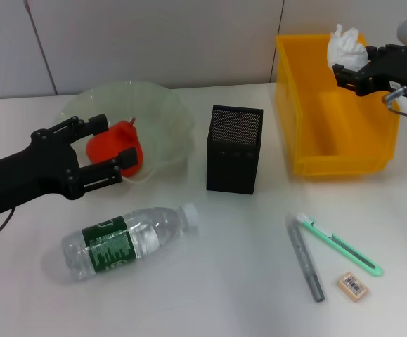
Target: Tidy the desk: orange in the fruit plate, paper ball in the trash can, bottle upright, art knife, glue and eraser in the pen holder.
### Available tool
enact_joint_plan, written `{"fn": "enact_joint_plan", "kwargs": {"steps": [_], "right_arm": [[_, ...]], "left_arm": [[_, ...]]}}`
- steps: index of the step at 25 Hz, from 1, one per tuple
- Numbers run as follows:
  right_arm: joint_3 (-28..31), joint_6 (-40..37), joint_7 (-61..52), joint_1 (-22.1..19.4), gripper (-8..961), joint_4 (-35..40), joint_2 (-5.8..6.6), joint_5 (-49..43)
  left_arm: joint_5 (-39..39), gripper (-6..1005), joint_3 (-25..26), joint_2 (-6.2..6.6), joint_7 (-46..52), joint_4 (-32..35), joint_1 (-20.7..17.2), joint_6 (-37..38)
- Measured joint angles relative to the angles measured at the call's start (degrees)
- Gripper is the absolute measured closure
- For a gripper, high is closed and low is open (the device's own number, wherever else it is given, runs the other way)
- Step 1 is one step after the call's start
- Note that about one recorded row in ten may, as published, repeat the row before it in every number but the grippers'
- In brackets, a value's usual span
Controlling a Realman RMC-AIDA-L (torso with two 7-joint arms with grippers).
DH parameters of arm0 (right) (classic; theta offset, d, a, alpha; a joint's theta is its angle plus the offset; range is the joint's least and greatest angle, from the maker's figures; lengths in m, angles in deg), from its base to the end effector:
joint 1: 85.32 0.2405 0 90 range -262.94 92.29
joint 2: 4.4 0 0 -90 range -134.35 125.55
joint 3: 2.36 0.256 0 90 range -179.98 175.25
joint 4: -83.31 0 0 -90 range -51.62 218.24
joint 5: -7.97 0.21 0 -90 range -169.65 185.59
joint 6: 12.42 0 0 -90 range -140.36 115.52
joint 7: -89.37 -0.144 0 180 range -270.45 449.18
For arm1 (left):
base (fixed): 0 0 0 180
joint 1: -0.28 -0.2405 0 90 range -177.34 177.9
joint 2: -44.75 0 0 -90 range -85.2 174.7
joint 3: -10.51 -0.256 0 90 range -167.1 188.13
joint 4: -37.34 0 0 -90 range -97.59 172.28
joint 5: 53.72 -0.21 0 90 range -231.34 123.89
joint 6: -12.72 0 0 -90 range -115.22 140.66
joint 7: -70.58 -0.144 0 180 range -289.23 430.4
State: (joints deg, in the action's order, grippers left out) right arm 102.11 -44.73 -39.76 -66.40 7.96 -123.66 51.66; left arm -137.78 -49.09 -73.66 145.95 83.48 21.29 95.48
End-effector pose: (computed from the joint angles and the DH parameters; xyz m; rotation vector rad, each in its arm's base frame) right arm 0.2359 0.4090 0.0700 -1.9503 0.5709 0.1516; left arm -0.2363 0.3292 0.0185 -2.5262 -0.4281 -0.9598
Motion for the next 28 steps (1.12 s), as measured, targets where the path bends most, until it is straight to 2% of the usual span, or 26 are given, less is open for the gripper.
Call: {"fn": "enact_joint_plan", "kwargs": {"steps": [8, 16, 20, 22, 23, 24, 27, 28], "right_arm": [[-0.1, 0.1, 0.0, -0.1, 252, 0.0, 0.0, 0.0], [-0.1, -0.4, 0.1, -1.0, 183, -1.4, 0.06, 1.5], [-0.2, -0.6, 3.9, -3.2, 185, -4.1, 0.17, 7.8], [0.0, -1.0, 7.6, -4.3, 186, -5.6, 0.18, 12.9], [0.5, -2.9, 12.3, -5.2, 187, -6.6, 0.18, 18.6], [0.5, -2.9, 12.3, -5.2, 187, -6.6, 0.18, 18.6], [2.8, -8.1, 19.9, -5.9, 187, -7.1, 0.13, 27.8], [5.3, -13.4, 25.1, -6.0, 187, -6.4, 0.04, 34.4]], "left_arm": [[-0.5, 157, -0.5, 0.03, 0.1, 0.2, -0.2, -0.1], [-0.5, 157, -0.5, 0.03, 0.2, 0.5, -0.5, 0.1], [-0.6, 157, -0.3, 0.02, 0.0, 0.3, -0.6, 0.2], [-0.6, 157, -0.3, 0.02, 0.0, 0.3, -0.6, 0.2], [-0.6, 157, -0.3, 0.02, -0.1, 0.2, -0.7, 0.3], [-0.6, 157, -0.3, 0.02, -0.1, 0.1, -0.7, 0.3], [-0.6, 157, -0.3, 0.02, -0.1, 0.1, -0.6, 0.3], [-0.6, 157, -0.4, 0.02, -0.2, 0.2, -0.6, 0.3]]}}
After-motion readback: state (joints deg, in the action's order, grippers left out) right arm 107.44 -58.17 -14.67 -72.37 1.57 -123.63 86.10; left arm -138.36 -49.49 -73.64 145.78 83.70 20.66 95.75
